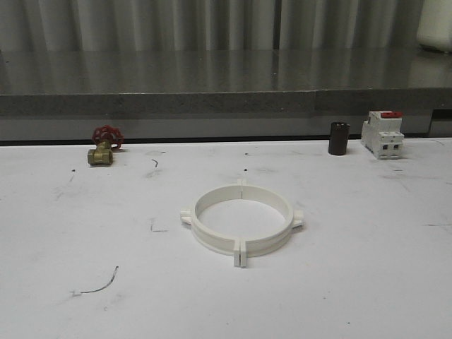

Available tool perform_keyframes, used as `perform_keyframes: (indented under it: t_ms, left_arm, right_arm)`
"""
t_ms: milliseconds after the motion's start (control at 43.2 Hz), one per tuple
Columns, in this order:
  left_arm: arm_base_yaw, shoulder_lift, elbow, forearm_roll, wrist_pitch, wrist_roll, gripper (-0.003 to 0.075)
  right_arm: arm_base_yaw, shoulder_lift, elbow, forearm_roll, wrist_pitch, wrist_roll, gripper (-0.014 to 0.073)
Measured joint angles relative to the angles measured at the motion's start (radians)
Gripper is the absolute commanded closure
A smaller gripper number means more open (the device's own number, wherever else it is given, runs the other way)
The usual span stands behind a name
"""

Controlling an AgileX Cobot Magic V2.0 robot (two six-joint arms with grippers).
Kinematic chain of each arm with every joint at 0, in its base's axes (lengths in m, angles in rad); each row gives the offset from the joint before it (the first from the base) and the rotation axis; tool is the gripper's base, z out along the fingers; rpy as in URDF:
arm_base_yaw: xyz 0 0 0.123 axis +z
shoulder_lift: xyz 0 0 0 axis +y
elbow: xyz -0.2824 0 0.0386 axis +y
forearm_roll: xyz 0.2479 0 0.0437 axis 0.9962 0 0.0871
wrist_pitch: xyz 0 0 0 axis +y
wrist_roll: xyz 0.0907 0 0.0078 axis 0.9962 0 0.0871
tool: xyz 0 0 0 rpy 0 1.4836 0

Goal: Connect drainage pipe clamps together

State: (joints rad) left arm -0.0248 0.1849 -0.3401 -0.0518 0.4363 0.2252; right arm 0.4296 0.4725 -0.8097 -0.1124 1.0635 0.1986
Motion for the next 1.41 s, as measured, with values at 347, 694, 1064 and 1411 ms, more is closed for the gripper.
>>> perform_keyframes:
  t_ms: [347,694,1064,1411]
  left_arm:
    - [0.029,-0.187,0.281,0.018,-0.213,-0.078,0.0741]
    - [0.053,-0.19,0.344,0.026,-0.316,-0.129,0.0741]
    - [0.053,-0.19,0.344,0.038,-0.369,-0.156,0.0741]
    - [0.015,-0.19,0.344,0.04,-0.374,-0.158,0.0741]
  right_arm:
    - [0.0,0.0,0.0,0.0,0.0,0.0,0.0661]
    - [0.0,0.0,0.0,0.0,0.0,0.0,0.0661]
    - [0.0,0.0,0.0,0.0,0.0,-0.002,0.0661]
    - [0.0,0.0,0.0,0.0,0.0,-0.002,0.0661]
